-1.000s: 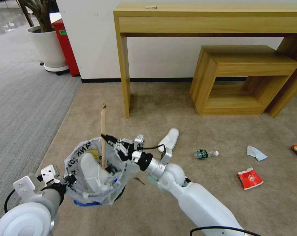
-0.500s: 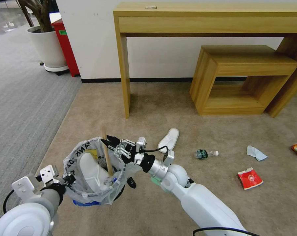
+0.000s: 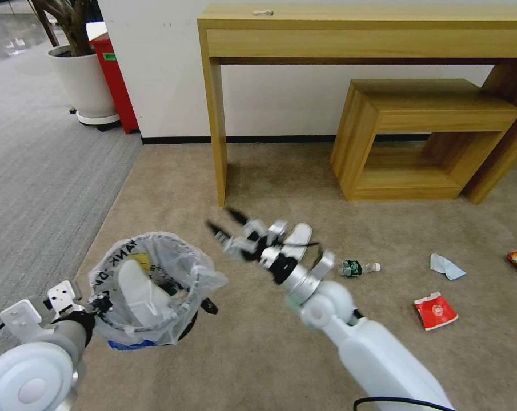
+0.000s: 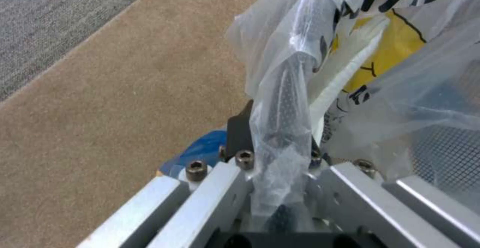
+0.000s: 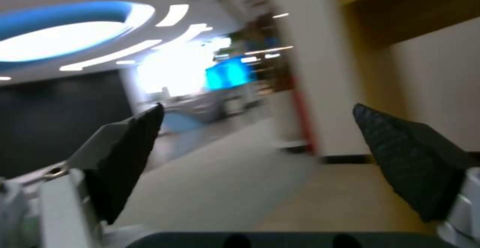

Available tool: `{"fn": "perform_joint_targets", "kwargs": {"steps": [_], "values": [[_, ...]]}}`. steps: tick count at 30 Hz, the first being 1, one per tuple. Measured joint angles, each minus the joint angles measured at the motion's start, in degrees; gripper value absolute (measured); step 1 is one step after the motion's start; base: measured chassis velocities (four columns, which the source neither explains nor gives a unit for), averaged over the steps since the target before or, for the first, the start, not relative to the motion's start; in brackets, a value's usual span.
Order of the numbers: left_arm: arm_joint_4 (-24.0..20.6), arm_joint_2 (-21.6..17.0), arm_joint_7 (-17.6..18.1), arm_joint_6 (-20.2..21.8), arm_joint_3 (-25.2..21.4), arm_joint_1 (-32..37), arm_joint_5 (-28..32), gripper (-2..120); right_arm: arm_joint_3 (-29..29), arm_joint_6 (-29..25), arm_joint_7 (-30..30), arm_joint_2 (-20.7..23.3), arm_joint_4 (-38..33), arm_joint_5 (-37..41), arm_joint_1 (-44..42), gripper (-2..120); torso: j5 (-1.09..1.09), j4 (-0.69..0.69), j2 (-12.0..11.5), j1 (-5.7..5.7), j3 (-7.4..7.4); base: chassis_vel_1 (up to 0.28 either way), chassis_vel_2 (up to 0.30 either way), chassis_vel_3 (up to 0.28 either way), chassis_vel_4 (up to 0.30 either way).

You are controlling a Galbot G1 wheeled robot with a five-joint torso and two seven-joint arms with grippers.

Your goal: Pick up the trash bin and place the garbage on the floor into it.

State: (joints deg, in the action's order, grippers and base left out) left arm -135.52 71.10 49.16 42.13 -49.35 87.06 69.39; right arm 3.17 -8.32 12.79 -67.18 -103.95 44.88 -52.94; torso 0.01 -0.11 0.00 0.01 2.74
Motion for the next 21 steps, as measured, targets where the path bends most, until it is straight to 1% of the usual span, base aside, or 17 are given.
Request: {"fn": "perform_joint_targets", "kwargs": {"steps": [1, 2, 3, 4, 6, 7, 8, 11, 13, 14, 15, 16, 17, 20, 21], "values": [[0.25, 0.26, 0.00, 0.00, -0.01, -0.16, -0.19, 0, 2.75, -0.04, -3.93, 0.46, -0.32, -1.58, -1.06, 99, 0.00, 0.00, 0.00, 0.00, 0.00, 0.000, 0.000, 0.000, 0.000], [0.39, 0.41, -0.01, 0.00, -0.01, -0.29, -0.40, 0, 4.86, 0.03, -6.04, 0.76, -0.38, -3.03, -1.85, 100, 0.00, 0.00, 0.00, 0.00, 0.00, 0.000, 0.000, 0.000, 0.000], [0.39, 0.41, -0.01, 0.00, -0.01, -0.29, -0.40, 0, 4.86, 0.03, -6.04, 0.76, -0.38, -3.03, -1.85, 100, 0.00, 0.00, 0.00, 0.00, 0.00, 0.000, 0.000, 0.000, 0.000], [0.47, 0.56, -0.01, 0.00, 0.01, -0.42, -0.66, 0, 7.06, 0.04, -7.46, 0.96, -0.36, -4.67, -2.70, 100, 0.00, -0.01, 0.00, 0.00, 0.00, 0.000, 0.000, 0.000, 0.000], [0.61, 1.17, -0.10, 0.00, 0.03, -0.81, -1.76, 0, 13.39, 0.04, -9.61, 1.24, 0.28, -8.90, -4.94, 100, 0.00, -0.01, 0.00, 0.00, 0.00, 0.000, 0.000, 0.000, 0.000], [0.61, 1.17, -0.10, 0.00, 0.03, -0.81, -1.76, 0, 13.39, 0.04, -9.61, 1.24, 0.28, -8.90, -4.94, 100, 0.00, -0.01, 0.00, 0.00, 0.00, 0.000, 0.000, 0.000, 0.000], [0.61, 1.46, -0.12, 0.00, 0.05, -0.86, -1.96, 0, 14.96, 0.04, -9.87, 1.25, 0.53, -9.91, -5.48, 100, 0.01, -0.01, 0.00, 0.00, 0.00, 0.000, 0.000, 0.000, 0.000], [0.17, 3.01, -0.57, 0.01, 0.28, -0.86, -3.01, 0, 22.00, 0.13, -10.74, 1.16, 2.08, -14.11, -8.31, 100, 0.00, -0.01, 0.00, 0.00, 0.00, 0.000, 0.000, 0.000, 0.000], [0.17, 3.01, -0.57, 0.01, 0.28, -0.86, -3.01, 0, 22.00, 0.13, -10.74, 1.16, 2.08, -14.11, -8.31, 100, 0.00, -0.01, 0.00, 0.00, 0.00, 0.000, 0.000, 0.000, 0.000], [0.03, 3.46, -0.97, 0.01, 0.29, -0.82, -3.91, 0, 23.51, 0.13, -11.10, 1.08, 2.38, -15.36, -9.33, 100, 0.01, -0.01, 0.00, 0.00, 0.00, 0.000, 0.000, 0.000, 0.000], [-0.27, 4.14, -1.85, 0.01, -0.08, -0.72, -6.29, 0, 26.57, 0.13, -13.17, 0.09, 2.49, -17.56, -12.80, 100, 0.00, -0.01, 0.00, 0.00, 0.00, 0.000, 0.000, 0.000, 0.000], [-0.52, 4.35, -2.36, 0.00, -0.58, -0.77, -7.30, 0, 27.63, -0.01, -14.29, -0.78, 2.40, -17.63, -14.95, 100, 0.01, 0.00, 0.00, 0.00, 0.00, 0.000, 0.000, 0.000, 0.000], [-0.52, 4.35, -2.36, 0.00, -0.58, -0.77, -7.30, 0, 27.63, -0.01, -14.29, -0.78, 2.40, -17.63, -14.95, 100, 0.01, 0.00, 0.00, 0.00, 0.00, 0.000, 0.000, 0.000, 0.000], [-0.52, 4.47, -3.57, 0.00, -1.01, -0.84, -10.40, 0, 29.15, -0.62, -15.03, -2.07, 1.84, -17.60, -18.11, 100, 0.01, -0.01, 0.00, 0.00, 0.00, 0.000, 0.000, 0.000, 0.000], [-0.52, 4.47, -3.57, 0.00, -1.01, -0.84, -10.40, 0, 29.15, -0.62, -15.03, -2.07, 1.84, -17.60, -18.11, 100, 0.01, -0.01, 0.00, 0.00, 0.00, 0.000, 0.000, 0.000, 0.000]]}}
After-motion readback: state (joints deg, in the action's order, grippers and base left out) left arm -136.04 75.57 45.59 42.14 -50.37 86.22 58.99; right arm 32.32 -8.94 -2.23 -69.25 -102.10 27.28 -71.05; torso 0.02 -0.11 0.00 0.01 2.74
